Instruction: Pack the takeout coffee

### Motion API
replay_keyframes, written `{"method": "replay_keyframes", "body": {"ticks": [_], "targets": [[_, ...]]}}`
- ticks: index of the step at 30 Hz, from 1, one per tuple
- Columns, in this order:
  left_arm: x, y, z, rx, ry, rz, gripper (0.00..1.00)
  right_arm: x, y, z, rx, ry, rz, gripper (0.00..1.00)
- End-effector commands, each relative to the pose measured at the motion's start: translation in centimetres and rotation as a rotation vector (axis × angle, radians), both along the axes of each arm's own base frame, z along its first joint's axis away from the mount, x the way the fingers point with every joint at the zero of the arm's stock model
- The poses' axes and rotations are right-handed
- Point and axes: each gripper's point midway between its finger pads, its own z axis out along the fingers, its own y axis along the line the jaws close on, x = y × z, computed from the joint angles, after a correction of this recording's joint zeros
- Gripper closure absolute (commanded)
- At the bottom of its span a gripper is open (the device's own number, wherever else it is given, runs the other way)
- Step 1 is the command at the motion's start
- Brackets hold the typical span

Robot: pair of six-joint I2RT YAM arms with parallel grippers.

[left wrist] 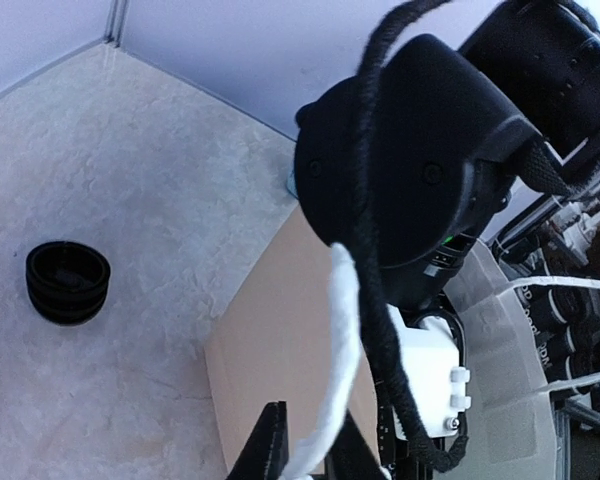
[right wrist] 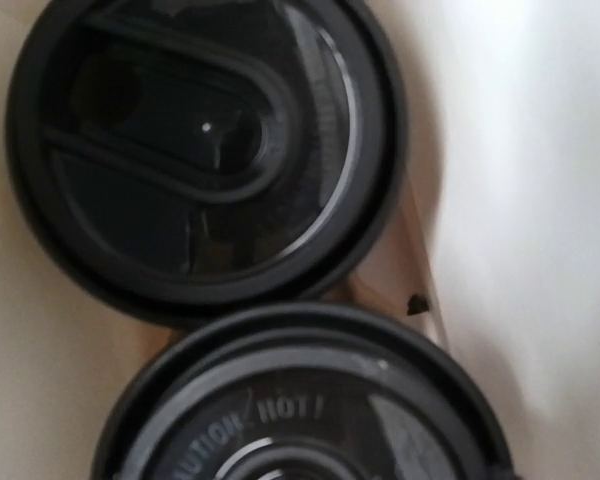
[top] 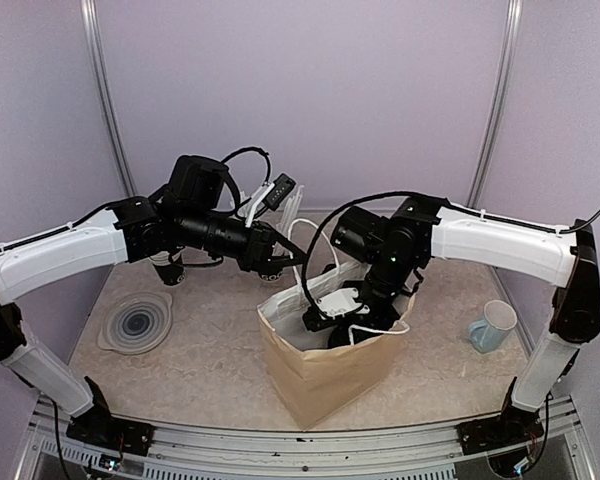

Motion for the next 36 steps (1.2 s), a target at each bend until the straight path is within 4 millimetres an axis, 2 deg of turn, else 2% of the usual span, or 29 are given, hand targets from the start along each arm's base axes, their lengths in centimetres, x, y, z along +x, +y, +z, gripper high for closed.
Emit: {"method": "replay_keyframes", "body": {"ticks": [1,4,14,18,21,28,31,36], "targets": [[-0.2,-1.1,1.0,-0.052,-0.007,-0.046,0.92,-1.4,-1.6,0.8,-0.054,0.049,-0.026,0.21],[-0.2,-1.4,1.0,-0.052,-0.005,-0.058,1.00,-1.3,-1.3,1.7,-0.035,0.044,-0.025,0.17],[0.3,-1.5,0.9,-0.019,-0.017,-0.049,1.00,-0.9,-1.1,4.9,0.023,-0.009,-0.026,0.14],[0.6,-1.5,0.6,0.000,-0.019,-0.041,1.00,-1.7,-1.0,6.1,0.058,0.010,0.000,0.10],[0.7,-1.8,0.5,-0.001,-0.016,-0.047,1.00,-2.1,-1.0,6.2,0.064,0.029,0.011,0.07],[1.1,-1.9,1.2,-0.010,-0.021,-0.027,1.00,-2.2,-1.0,6.7,0.074,0.026,0.020,0.07],[1.6,-1.9,1.5,-0.007,-0.027,-0.012,1.00,-1.7,-0.6,7.9,0.099,-0.008,0.024,0.07],[2.1,-2.2,1.9,0.005,-0.044,-0.011,1.00,-1.1,0.3,11.6,0.190,-0.074,0.037,0.07]]}}
